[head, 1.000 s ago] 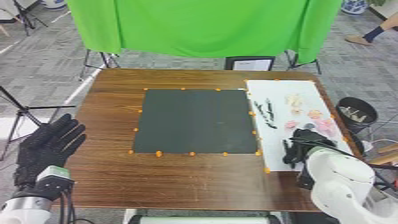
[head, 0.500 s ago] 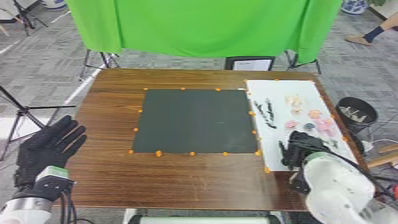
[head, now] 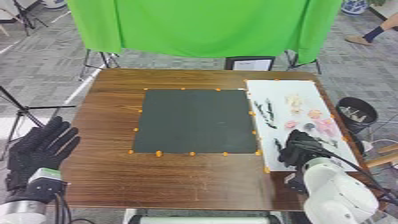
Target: Arrange flowers
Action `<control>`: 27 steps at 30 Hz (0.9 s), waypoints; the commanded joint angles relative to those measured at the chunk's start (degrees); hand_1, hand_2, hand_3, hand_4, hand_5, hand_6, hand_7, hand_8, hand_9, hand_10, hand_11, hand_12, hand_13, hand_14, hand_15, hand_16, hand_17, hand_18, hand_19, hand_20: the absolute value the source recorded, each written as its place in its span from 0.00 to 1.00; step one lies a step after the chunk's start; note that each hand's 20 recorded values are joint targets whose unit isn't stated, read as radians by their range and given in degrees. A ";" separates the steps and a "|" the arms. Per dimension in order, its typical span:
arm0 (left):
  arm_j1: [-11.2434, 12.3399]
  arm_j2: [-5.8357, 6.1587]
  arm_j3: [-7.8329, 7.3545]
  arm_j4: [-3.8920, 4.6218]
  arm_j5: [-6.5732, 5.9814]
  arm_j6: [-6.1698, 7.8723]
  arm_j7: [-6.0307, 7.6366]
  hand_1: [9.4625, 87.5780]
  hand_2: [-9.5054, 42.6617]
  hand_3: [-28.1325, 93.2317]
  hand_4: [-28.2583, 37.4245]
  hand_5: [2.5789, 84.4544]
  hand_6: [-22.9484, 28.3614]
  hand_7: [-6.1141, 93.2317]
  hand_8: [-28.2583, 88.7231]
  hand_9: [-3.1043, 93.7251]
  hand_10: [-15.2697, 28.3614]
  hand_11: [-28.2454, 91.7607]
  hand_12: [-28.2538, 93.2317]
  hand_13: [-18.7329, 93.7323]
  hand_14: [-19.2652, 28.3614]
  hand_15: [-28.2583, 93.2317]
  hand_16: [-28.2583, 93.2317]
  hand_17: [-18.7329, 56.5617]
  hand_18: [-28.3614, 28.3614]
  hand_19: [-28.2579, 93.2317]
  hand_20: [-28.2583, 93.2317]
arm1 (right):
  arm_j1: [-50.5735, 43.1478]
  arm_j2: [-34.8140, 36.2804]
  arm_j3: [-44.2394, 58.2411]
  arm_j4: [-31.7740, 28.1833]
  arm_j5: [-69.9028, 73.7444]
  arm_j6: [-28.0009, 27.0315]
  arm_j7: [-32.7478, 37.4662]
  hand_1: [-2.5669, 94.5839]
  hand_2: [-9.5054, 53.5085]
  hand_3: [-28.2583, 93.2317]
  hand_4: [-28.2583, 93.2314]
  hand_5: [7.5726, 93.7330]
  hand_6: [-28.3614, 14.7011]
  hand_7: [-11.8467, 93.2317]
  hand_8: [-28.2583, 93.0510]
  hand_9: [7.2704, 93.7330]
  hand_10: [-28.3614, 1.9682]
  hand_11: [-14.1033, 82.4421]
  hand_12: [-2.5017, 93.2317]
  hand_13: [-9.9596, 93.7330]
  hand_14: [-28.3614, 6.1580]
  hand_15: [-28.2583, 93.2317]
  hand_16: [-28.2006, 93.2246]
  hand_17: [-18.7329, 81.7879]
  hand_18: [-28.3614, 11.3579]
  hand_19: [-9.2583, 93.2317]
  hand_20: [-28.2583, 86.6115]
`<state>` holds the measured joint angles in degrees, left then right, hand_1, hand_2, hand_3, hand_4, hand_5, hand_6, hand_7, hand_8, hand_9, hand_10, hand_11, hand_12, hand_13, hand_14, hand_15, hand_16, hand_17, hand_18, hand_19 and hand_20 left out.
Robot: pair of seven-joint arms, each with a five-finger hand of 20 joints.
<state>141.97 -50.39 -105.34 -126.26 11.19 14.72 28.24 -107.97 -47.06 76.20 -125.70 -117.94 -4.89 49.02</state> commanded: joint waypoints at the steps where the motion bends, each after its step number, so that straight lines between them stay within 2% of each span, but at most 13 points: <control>1: 3.73 -0.42 -3.19 -0.94 -2.42 0.29 2.92 0.26 0.52 0.85 0.05 0.59 0.64 0.20 0.18 0.48 0.71 0.41 0.32 0.44 0.77 0.57 0.16 0.17 0.80 0.59 0.32 | 3.15 -0.83 -0.09 -2.41 4.49 6.40 -0.26 0.54 0.00 0.89 0.21 0.78 0.60 0.68 0.23 1.00 0.69 0.35 0.49 0.96 0.68 0.46 0.71 0.69 0.12 0.92 0.53; 3: 4.90 -0.22 -4.19 -1.15 -3.20 0.51 3.73 0.26 0.52 0.85 0.05 0.59 0.63 0.20 0.18 0.48 0.71 0.41 0.32 0.44 0.76 0.57 0.16 0.17 0.80 0.59 0.32 | 5.49 -1.48 -1.13 -2.89 6.42 5.60 -0.22 0.54 0.00 0.89 0.22 0.78 0.60 0.69 0.23 1.00 0.70 0.35 0.49 0.96 0.68 0.46 0.71 0.69 0.12 0.92 0.53; 6: 5.94 0.17 -5.48 -1.40 -3.45 1.19 4.28 0.26 0.51 0.85 0.05 0.59 0.64 0.20 0.18 0.48 0.71 0.41 0.32 0.45 0.77 0.57 0.16 0.17 0.80 0.59 0.32 | 11.17 -2.54 -4.91 -2.08 9.03 6.29 -0.26 0.53 0.00 0.89 0.23 0.77 0.60 0.69 0.23 1.00 0.71 0.35 0.49 0.96 0.68 0.47 0.70 0.70 0.13 0.92 0.53; 8: 6.34 0.42 -6.18 -1.41 -3.44 1.04 3.95 0.26 0.51 0.85 0.05 0.59 0.64 0.20 0.18 0.48 0.71 0.41 0.33 0.45 0.77 0.57 0.16 0.17 0.80 0.59 0.32 | 15.89 -3.04 -8.95 -1.03 9.57 8.62 -0.23 0.53 0.00 0.90 0.23 0.77 0.61 0.70 0.23 1.00 0.71 0.35 0.49 0.96 0.69 0.47 0.70 0.70 0.14 0.92 0.53; 12: 7.77 0.61 -7.02 -1.94 -3.55 1.64 3.93 0.26 0.51 0.85 0.05 0.60 0.64 0.20 0.18 0.48 0.71 0.41 0.33 0.45 0.76 0.57 0.16 0.18 0.80 0.59 0.32 | 25.85 -6.43 -16.56 1.85 11.86 8.26 -0.30 0.49 0.00 0.93 0.26 0.76 0.62 0.71 0.25 1.00 0.71 0.36 0.47 0.96 0.70 0.47 0.69 0.69 0.14 0.93 0.52; 15: 7.95 0.66 -7.19 -1.79 -4.01 1.82 4.06 0.26 0.51 0.85 0.05 0.60 0.64 0.20 0.18 0.48 0.71 0.41 0.33 0.45 0.76 0.57 0.16 0.18 0.80 0.59 0.32 | 33.21 -9.93 -23.29 5.49 13.52 10.52 -0.77 0.45 0.00 0.95 0.29 0.76 0.63 0.71 0.26 1.00 0.71 0.37 0.47 0.96 0.69 0.47 0.69 0.69 0.13 0.95 0.52; 17: 6.86 0.79 -6.58 -1.57 -4.53 2.25 4.26 0.26 0.51 0.85 0.05 0.60 0.64 0.20 0.18 0.48 0.71 0.41 0.33 0.45 0.76 0.57 0.16 0.18 0.80 0.59 0.32 | 36.87 -12.68 -26.37 7.32 18.07 13.28 1.25 0.43 0.00 0.96 0.30 0.75 0.63 0.73 0.26 1.00 0.71 0.38 0.47 0.96 0.68 0.47 0.69 0.69 0.13 0.95 0.51; 19: 5.97 1.18 -5.84 -1.51 -5.72 2.91 5.20 0.26 0.51 0.85 0.05 0.60 0.64 0.20 0.18 0.48 0.71 0.41 0.33 0.45 0.76 0.57 0.16 0.18 0.80 0.59 0.32 | 39.56 -15.00 -29.13 8.82 20.94 14.86 2.80 0.43 0.00 0.97 0.30 0.74 0.64 0.74 0.26 1.00 0.71 0.39 0.48 0.96 0.67 0.48 0.69 0.69 0.12 0.96 0.52; 22: 5.90 1.80 -5.96 -1.53 -6.83 3.30 5.99 0.26 0.51 0.85 0.05 0.60 0.64 0.21 0.18 0.49 0.71 0.42 0.33 0.45 0.76 0.57 0.16 0.18 0.80 0.59 0.32 | 42.93 -17.84 -35.10 11.74 18.52 16.93 3.30 0.42 0.00 0.97 0.31 0.74 0.63 0.75 0.27 1.00 0.71 0.39 0.48 0.96 0.66 0.50 0.68 0.69 0.10 0.97 0.51; 27: 4.89 2.88 -5.65 -1.68 -7.22 4.56 6.39 0.26 0.51 0.85 0.05 0.61 0.64 0.21 0.18 0.49 0.72 0.42 0.33 0.45 0.77 0.58 0.16 0.18 0.80 0.59 0.32 | 44.31 -23.91 -41.83 16.99 11.99 17.37 4.35 0.42 0.00 0.97 0.31 0.73 0.62 0.76 0.26 1.00 0.71 0.40 0.48 0.95 0.65 0.51 0.67 0.68 0.08 0.98 0.51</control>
<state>147.76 -48.86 -111.15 -127.66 4.72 17.34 33.60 -67.20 -62.23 41.34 -112.29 -95.42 13.11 52.66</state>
